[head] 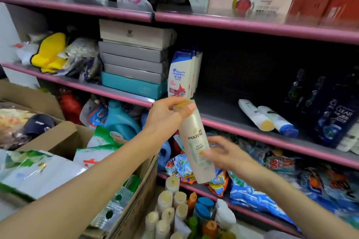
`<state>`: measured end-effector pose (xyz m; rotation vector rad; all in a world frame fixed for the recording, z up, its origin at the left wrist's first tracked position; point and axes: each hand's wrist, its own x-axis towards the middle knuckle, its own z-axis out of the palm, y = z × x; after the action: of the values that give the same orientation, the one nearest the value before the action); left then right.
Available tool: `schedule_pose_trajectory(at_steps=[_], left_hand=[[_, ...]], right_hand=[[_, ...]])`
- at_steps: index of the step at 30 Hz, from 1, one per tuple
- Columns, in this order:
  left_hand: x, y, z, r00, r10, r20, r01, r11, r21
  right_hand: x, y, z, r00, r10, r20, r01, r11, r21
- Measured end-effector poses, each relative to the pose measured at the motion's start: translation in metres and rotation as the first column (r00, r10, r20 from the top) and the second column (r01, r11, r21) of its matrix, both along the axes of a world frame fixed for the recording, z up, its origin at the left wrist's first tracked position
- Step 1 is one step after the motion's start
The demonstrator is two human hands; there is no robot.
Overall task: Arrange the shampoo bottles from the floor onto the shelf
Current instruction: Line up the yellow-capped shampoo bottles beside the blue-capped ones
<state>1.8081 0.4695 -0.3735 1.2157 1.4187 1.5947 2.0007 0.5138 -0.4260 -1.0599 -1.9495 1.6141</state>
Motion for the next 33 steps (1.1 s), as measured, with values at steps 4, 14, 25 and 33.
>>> schedule_pose_trajectory(at_steps=[4, 14, 25, 33], left_hand=[[0.017, 0.011, 0.003, 0.999, -0.047, 0.011, 0.046, 0.995, 0.09], [0.031, 0.017, -0.018, 0.981, -0.027, -0.19, 0.067, 0.976, 0.207], [0.033, 0.025, -0.016, 0.987, -0.075, -0.141, 0.093, 0.987, 0.128], [0.036, 0.032, -0.019, 0.979, -0.031, -0.204, 0.07, 0.98, 0.187]], right_hand=[[-0.021, -0.026, -0.017, 0.985, -0.086, -0.151, 0.106, 0.986, 0.13], [-0.026, -0.035, -0.022, 0.959, -0.161, -0.232, 0.187, 0.978, 0.093], [-0.027, -0.028, -0.032, 0.964, -0.155, -0.217, 0.168, 0.985, 0.041], [-0.022, -0.005, -0.027, 0.973, -0.178, -0.145, 0.204, 0.959, 0.196]])
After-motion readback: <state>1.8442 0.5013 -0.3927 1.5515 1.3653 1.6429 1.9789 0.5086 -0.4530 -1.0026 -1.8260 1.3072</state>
